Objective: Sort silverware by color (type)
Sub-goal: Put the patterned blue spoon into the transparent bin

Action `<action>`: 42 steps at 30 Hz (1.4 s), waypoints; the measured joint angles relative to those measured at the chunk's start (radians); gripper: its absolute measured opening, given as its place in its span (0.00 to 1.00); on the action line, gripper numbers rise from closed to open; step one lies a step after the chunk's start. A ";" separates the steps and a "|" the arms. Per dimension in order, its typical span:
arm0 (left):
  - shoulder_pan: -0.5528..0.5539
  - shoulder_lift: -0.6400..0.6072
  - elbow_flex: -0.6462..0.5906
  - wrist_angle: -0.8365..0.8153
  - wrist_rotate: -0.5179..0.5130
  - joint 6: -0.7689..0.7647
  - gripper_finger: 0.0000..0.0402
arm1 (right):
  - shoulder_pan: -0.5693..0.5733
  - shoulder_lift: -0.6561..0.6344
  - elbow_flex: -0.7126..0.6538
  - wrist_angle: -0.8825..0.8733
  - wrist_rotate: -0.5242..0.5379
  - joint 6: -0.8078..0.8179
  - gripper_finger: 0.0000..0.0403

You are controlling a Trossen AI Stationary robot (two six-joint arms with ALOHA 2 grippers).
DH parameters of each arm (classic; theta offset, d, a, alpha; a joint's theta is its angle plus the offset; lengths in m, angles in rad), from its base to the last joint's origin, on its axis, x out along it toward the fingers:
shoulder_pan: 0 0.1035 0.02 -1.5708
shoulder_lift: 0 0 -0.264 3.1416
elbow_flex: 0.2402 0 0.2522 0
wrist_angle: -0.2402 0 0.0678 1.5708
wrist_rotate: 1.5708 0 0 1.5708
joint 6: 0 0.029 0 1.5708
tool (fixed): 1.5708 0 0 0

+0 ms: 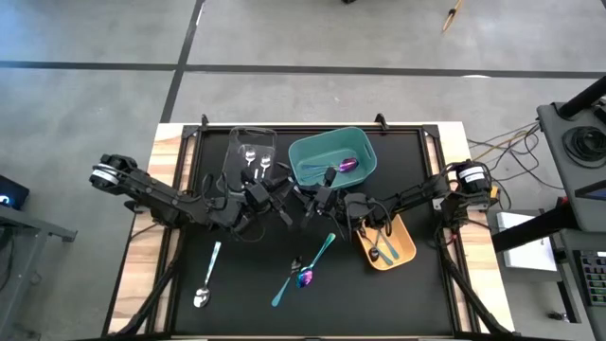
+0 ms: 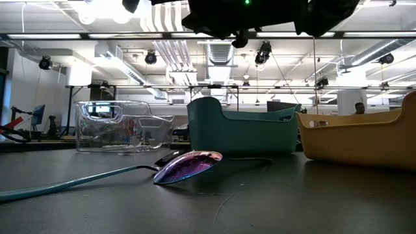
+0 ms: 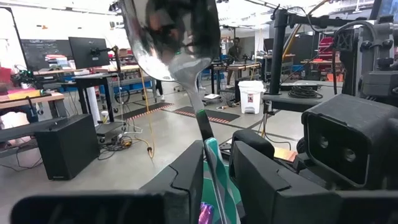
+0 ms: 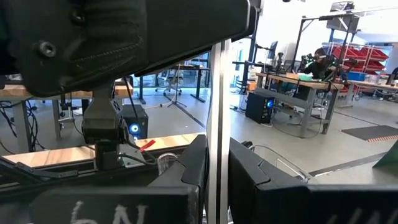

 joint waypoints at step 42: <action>0.170 -0.370 0.091 -0.991 -0.041 -0.266 0.00 | -0.002 -0.205 0.000 -0.445 0.108 -0.004 0.37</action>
